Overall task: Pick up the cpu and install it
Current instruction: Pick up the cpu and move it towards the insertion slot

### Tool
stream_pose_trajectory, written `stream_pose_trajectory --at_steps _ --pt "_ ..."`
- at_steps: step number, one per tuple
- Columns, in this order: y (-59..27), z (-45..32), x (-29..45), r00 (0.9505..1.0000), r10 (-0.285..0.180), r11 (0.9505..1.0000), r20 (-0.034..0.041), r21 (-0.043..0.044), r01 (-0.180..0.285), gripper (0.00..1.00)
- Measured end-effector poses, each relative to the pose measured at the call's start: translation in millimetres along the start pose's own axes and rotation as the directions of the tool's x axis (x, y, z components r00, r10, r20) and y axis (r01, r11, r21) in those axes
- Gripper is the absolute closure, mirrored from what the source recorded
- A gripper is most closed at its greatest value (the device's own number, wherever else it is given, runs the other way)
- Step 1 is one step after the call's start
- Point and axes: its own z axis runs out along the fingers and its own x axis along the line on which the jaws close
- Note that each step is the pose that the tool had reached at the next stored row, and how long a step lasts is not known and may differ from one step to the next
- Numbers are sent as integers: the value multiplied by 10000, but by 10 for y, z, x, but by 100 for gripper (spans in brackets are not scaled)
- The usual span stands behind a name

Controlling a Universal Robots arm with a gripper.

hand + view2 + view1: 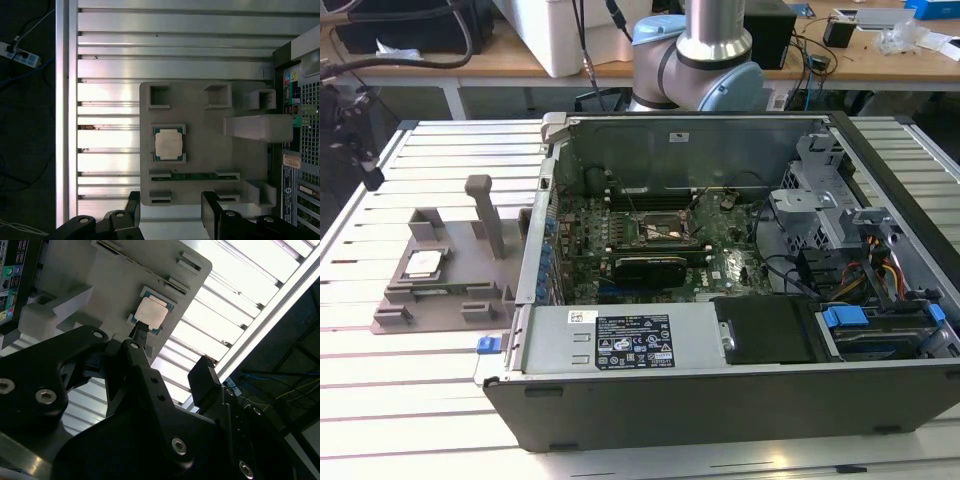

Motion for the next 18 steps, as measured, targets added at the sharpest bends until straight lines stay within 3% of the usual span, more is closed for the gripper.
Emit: stream_pose_trajectory --at_steps 18 --pt "0 84 2 10000 0 10000 -1 0 0 40"
